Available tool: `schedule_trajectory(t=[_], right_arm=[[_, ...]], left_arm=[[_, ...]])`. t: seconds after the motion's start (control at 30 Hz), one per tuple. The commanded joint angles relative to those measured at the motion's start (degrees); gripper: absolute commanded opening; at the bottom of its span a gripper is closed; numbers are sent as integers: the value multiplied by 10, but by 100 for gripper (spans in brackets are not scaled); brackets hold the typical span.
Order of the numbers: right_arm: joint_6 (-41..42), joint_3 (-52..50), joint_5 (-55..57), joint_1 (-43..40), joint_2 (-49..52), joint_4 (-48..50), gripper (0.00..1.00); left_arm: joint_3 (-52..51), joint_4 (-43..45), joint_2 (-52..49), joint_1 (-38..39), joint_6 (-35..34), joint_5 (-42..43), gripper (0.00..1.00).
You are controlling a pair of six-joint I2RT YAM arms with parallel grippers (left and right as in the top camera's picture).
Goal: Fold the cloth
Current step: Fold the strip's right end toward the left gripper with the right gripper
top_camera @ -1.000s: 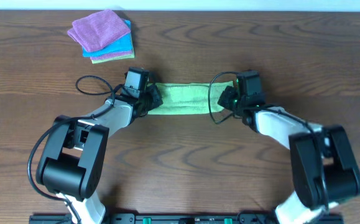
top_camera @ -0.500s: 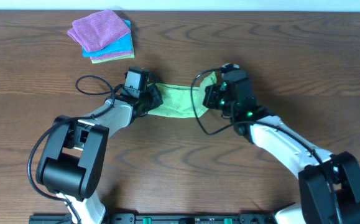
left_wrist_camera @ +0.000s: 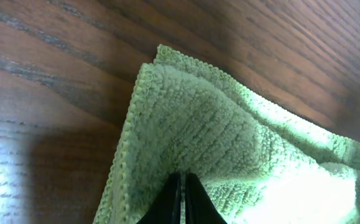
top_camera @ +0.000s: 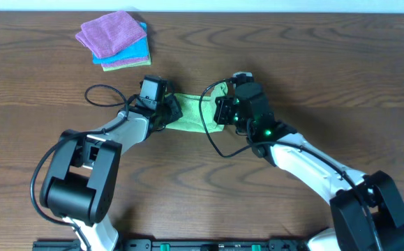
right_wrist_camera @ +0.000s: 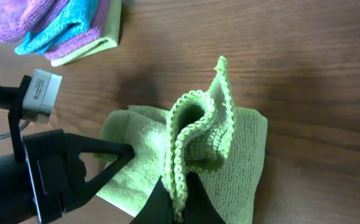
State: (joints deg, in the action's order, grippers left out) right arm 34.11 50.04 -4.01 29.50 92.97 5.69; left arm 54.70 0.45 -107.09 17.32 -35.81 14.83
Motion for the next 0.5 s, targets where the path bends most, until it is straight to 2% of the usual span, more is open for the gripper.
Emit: schedule_trajectory(t=[0.0,0.23,0.47], right_arm=[[5,40,4,6,16,-17,1],[-17,121,7,29,64,-85,1],[-16,142,8,55,92,-87,1]], left_arm=[[7,-7,24,-1,13,-4,6],[7,-19,50,-6,16,-5,6],[7,-42,89,-43,31,-9,6]])
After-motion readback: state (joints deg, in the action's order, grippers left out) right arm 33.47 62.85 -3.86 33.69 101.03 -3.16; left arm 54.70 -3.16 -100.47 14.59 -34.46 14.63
